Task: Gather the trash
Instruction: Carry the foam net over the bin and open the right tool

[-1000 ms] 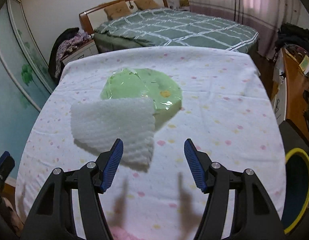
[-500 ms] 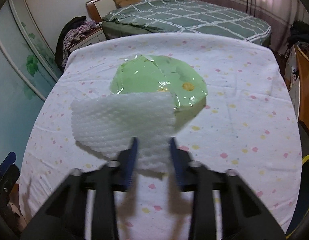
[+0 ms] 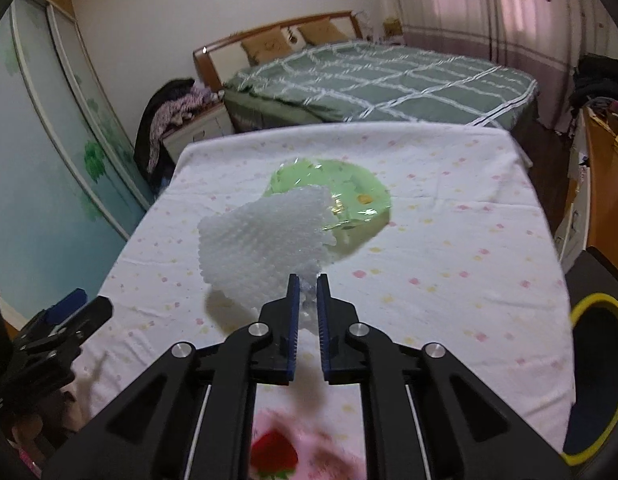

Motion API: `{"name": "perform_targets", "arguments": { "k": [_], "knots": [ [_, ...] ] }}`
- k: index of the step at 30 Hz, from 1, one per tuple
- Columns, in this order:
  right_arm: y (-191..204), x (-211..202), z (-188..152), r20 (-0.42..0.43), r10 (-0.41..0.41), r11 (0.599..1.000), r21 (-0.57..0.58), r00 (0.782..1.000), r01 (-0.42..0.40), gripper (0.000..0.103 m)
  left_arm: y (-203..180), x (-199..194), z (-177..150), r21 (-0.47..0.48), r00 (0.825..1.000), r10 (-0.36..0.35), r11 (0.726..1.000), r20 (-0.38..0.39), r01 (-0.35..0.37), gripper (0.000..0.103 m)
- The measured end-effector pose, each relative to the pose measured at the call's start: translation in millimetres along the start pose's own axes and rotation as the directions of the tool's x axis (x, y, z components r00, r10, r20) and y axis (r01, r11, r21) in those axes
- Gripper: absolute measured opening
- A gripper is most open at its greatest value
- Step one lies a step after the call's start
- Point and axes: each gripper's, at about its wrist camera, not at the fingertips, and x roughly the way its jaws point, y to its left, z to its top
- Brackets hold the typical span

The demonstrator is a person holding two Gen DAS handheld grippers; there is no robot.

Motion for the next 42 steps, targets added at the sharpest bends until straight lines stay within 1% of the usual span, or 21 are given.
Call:
{"name": "perform_targets", "arguments": {
  "k": [4, 7, 12, 19, 22, 24, 26, 32, 36, 38, 42],
  "knots": [
    [-15.1, -24.6, -10.5, 0.051, -0.039, 0.999, 0.039, 0.998, 0.037, 0.008, -10.0, -4.1, -2.3, 0.022, 1.0, -0.011, 1.0, 0.002, 0.011, 0.098],
    [-33.6, -41.4, -19.7, 0.083, -0.079, 0.994, 0.087, 0.993, 0.072, 0.008, -16.6, -7.1, -3.8, 0.035, 1.0, -0.019, 0.999, 0.003, 0.019, 0.098],
    [-70.9, -67.2, -36.8, 0.117, -0.178, 0.972, 0.175, 0.977, 0.156, 0.008, -33.3, -11.6, -7.4, 0.068, 0.999, -0.039, 0.997, -0.002, 0.039, 0.098],
    [-128.7, -98.8, -61.0, 0.138, -0.28, 0.924, 0.306, 0.95, 0.228, 0.008, -69.7, -14.1, -16.6, 0.141, 0.997, -0.078, 0.987, -0.025, 0.081, 0.098],
    [-150.2, -109.2, -71.6, 0.143, -0.318, 0.898, 0.361, 0.937, 0.25, 0.008, -88.3, -15.0, -22.2, 0.176, 0.995, -0.095, 0.979, -0.04, 0.101, 0.098],
    [-167.1, -116.9, -79.8, 0.144, -0.353, 0.877, 0.397, 0.925, 0.273, 0.008, -101.0, -15.5, -26.0, 0.2, 0.993, -0.104, 0.973, -0.048, 0.111, 0.098],
    [-180.9, -123.6, -89.1, 0.142, -0.382, 0.855, 0.428, 0.913, 0.292, 0.008, -114.1, -14.8, -30.2, 0.227, 0.993, -0.105, 0.967, -0.055, 0.115, 0.098],
    [-224.4, -136.8, -120.5, 0.104, -0.462, 0.781, 0.518, 0.881, 0.348, 0.009, -137.7, -12.9, -37.6, 0.262, 0.991, -0.111, 0.957, -0.075, 0.126, 0.098],
    [-248.5, -134.4, -139.0, 0.06, -0.492, 0.736, 0.561, 0.869, 0.378, 0.009, -149.0, -12.1, -41.3, 0.287, 0.991, -0.107, 0.95, -0.082, 0.126, 0.098],
    [-256.7, -132.3, -146.6, 0.043, -0.491, 0.725, 0.573, 0.87, 0.381, 0.009, -154.9, -11.4, -43.8, 0.302, 0.991, -0.103, 0.945, -0.088, 0.126, 0.098],
    [-264.5, -126.6, -153.9, 0.015, -0.503, 0.708, 0.581, 0.864, 0.402, 0.01, -161.0, -10.4, -46.8, 0.317, 0.991, -0.099, 0.94, -0.095, 0.124, 0.098]
  ]
}}
